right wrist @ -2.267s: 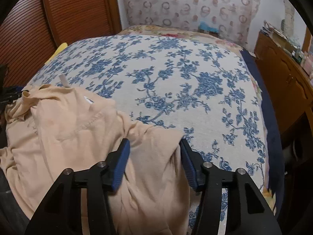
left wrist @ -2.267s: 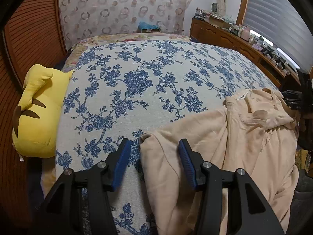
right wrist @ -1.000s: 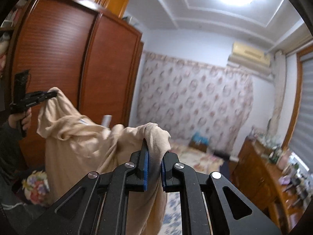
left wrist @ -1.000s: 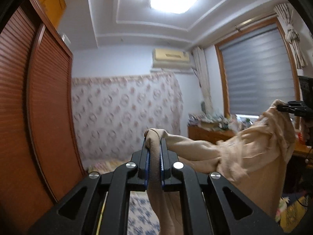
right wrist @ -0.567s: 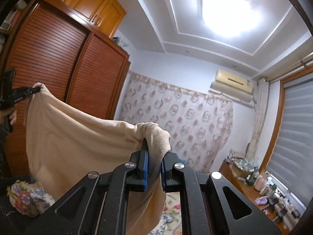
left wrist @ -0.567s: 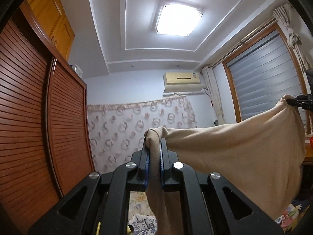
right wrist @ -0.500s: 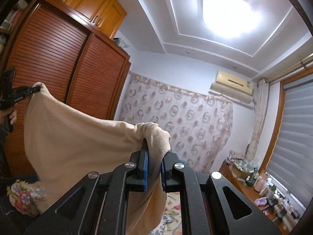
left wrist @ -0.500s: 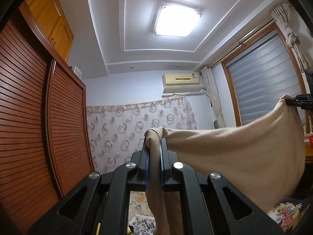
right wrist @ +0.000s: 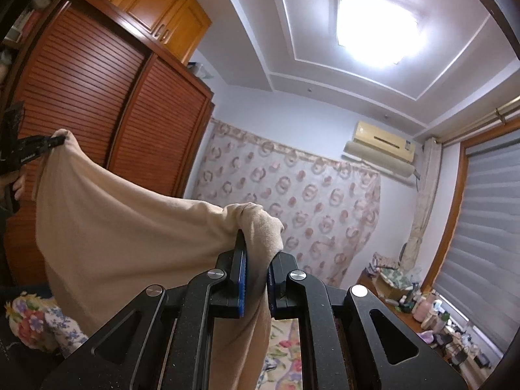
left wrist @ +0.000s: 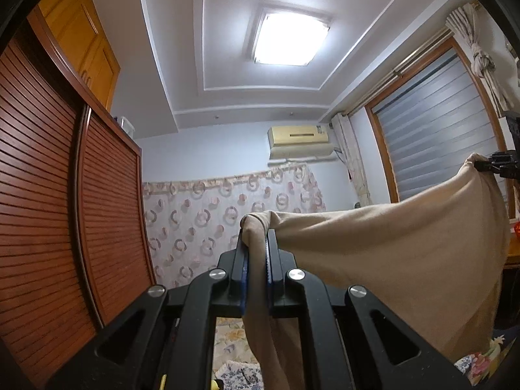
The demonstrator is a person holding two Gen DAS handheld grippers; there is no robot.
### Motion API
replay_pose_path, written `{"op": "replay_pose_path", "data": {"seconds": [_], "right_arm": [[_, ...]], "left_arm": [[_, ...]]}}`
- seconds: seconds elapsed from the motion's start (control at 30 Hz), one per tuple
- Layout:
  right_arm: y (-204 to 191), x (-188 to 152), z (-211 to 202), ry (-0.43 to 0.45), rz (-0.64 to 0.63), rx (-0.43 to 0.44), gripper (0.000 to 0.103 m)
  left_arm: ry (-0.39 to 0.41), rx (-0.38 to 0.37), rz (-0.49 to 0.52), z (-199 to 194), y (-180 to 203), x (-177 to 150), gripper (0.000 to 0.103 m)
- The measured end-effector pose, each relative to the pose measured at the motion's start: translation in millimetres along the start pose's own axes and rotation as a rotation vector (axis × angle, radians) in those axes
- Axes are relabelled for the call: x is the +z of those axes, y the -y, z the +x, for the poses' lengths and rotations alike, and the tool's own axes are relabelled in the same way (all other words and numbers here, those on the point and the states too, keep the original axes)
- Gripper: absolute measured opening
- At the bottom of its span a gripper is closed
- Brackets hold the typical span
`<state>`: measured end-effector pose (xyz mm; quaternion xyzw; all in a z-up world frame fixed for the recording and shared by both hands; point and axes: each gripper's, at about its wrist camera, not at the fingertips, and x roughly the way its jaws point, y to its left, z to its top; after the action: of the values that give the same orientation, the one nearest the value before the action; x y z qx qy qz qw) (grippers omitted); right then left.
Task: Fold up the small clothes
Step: 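Lift the peach shirt high with both grippers and shake it out, then lower the shirt flat onto the bed and open both grippers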
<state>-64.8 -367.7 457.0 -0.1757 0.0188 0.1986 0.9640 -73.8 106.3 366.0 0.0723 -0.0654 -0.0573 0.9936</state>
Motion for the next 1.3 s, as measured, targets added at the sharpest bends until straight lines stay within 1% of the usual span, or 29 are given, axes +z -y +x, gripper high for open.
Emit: {"op": "replay_pose_path", "data": {"seconds": [0.13, 0.2, 0.27, 0.33, 0.37, 0.4, 0.43, 0.47, 0.5, 0.57, 0.67, 0.87, 1.0, 1.17, 1.3], "right_arm": [[4.4, -18.6, 33.4, -0.058, 0.017, -0.002, 0.007], [5.6, -40.3, 61.8, -0.096, 0.021, 0.012, 0.007], [6.7, -70.7, 94.5, -0.133, 0.039, 0.053, 0.007], [7.1, -101.7, 126.2, -0.165, 0.053, 0.091, 0.007], [7.1, -124.5, 150.4, -0.197, 0.072, 0.116, 0.007], [6.4, -140.3, 168.2, -0.219, 0.084, 0.133, 0.007], [5.0, -157.4, 187.2, -0.242, 0.089, 0.146, 0.007], [1.5, -181.6, 214.8, -0.284, 0.084, 0.153, 0.007], [-1.0, -196.8, 232.4, -0.313, 0.082, 0.161, 0.007], [-2.3, -232.4, 273.7, -0.374, 0.095, 0.178, 0.007], [-4.4, -274.0, 323.8, -0.454, 0.086, 0.177, 0.007], [14.5, -343.0, 402.4, -0.577, 0.178, 0.178, 0.007], [24.1, -375.0, 446.2, -0.667, 0.222, 0.164, 0.007], [24.9, -415.6, 486.0, -0.756, 0.227, 0.17, 0.008], [23.6, -439.1, 505.1, -0.796, 0.256, 0.182, 0.008]], "left_arm": [[-0.079, 0.001, 0.003, 37.5, 3.1, -28.7, 0.005], [-0.139, 0.005, 0.009, 66.3, 3.4, -55.6, 0.005], [-0.198, 0.001, 0.007, 96.1, 2.6, -87.9, 0.005], [-0.255, 0.005, 0.004, 128.3, 2.2, -127.1, 0.005], [-0.285, 0.011, 0.005, 145.2, 1.6, -148.1, 0.005], [-0.324, 0.025, 0.013, 163.6, 1.7, -169.1, 0.005], [-0.367, 0.028, 0.021, 180.3, 3.3, -189.3, 0.005], [-0.408, 0.036, 0.033, 198.4, 4.2, -210.1, 0.005], [-0.443, 0.035, 0.035, 214.9, 4.7, -230.0, 0.005], [-0.482, 0.021, 0.024, 236.9, 7.3, -258.3, 0.005], [-0.556, 0.007, 0.022, 269.0, 16.1, -293.5, 0.005], [-0.677, -0.017, -0.01, 319.5, 31.9, -344.0, 0.005], [-0.73, -0.035, -0.025, 344.5, 37.3, -368.5, 0.005], [-0.805, -0.053, -0.037, 369.4, 41.0, -398.5, 0.006], [-0.853, -0.066, -0.034, 385.2, 43.8, -417.5, 0.007]]}}
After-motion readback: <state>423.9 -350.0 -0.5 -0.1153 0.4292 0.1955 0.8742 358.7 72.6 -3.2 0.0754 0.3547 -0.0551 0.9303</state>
